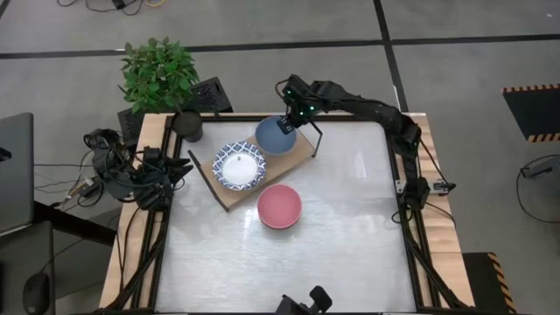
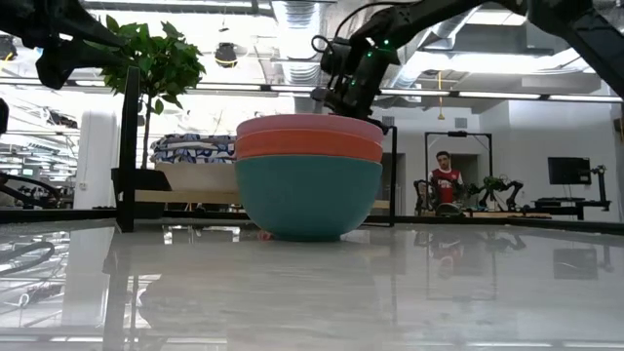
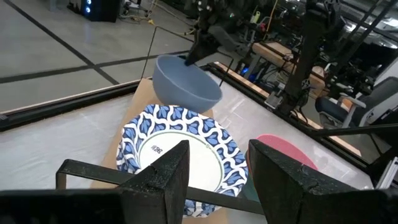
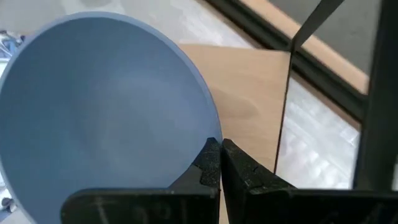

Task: Place and stack bowls onto a shelf
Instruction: Put the blue bowl on the shelf, then stack the pink bowl on top of the blue bowl on the shelf

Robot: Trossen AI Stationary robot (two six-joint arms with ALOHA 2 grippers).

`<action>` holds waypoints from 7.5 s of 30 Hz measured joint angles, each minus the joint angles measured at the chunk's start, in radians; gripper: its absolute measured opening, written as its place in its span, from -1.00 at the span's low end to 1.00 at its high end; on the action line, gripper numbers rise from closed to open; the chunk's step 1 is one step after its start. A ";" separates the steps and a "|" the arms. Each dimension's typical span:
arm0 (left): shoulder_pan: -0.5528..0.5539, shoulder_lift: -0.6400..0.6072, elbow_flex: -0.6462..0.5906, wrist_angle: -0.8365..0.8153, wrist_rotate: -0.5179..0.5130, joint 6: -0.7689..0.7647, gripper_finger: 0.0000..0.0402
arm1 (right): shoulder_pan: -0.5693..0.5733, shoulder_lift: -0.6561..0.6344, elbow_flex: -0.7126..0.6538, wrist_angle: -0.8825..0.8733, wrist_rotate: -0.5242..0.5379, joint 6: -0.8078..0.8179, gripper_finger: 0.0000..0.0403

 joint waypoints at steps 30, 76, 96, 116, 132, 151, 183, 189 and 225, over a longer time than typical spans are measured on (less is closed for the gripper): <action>0.000 0.000 0.000 -0.006 -0.003 -0.001 -0.25 | -0.014 -0.007 -0.044 0.016 -0.001 -0.006 -0.89; 0.000 0.000 0.000 -0.006 -0.004 0.010 -0.25 | 0.367 -0.194 0.067 -0.385 0.020 -0.238 -0.61; 0.000 0.000 0.000 -0.006 0.035 -0.008 -0.25 | 0.506 0.087 0.066 -0.303 0.118 -0.151 0.14; 0.000 0.000 0.000 -0.006 0.039 -0.009 -0.25 | 0.497 0.107 0.066 -0.282 0.111 -0.124 -0.84; 0.000 0.000 0.000 -0.007 0.037 -0.008 -0.25 | 0.491 0.031 0.066 -0.301 0.115 -0.101 -0.88; 0.000 0.000 0.000 -0.007 0.033 -0.008 -0.25 | 0.278 -0.221 0.066 -0.208 0.115 -0.099 -0.88; 0.000 0.000 0.000 -0.031 0.003 -0.008 -0.25 | -0.039 0.000 0.066 -0.033 -0.032 -0.021 -0.88; 0.000 0.000 0.000 -0.032 0.003 -0.008 -0.25 | -0.045 -0.001 0.067 -0.048 -0.041 -0.023 -0.88; 0.000 0.000 0.000 -0.033 -0.001 -0.008 -0.25 | -0.035 -0.002 0.067 -0.068 -0.054 -0.070 -0.70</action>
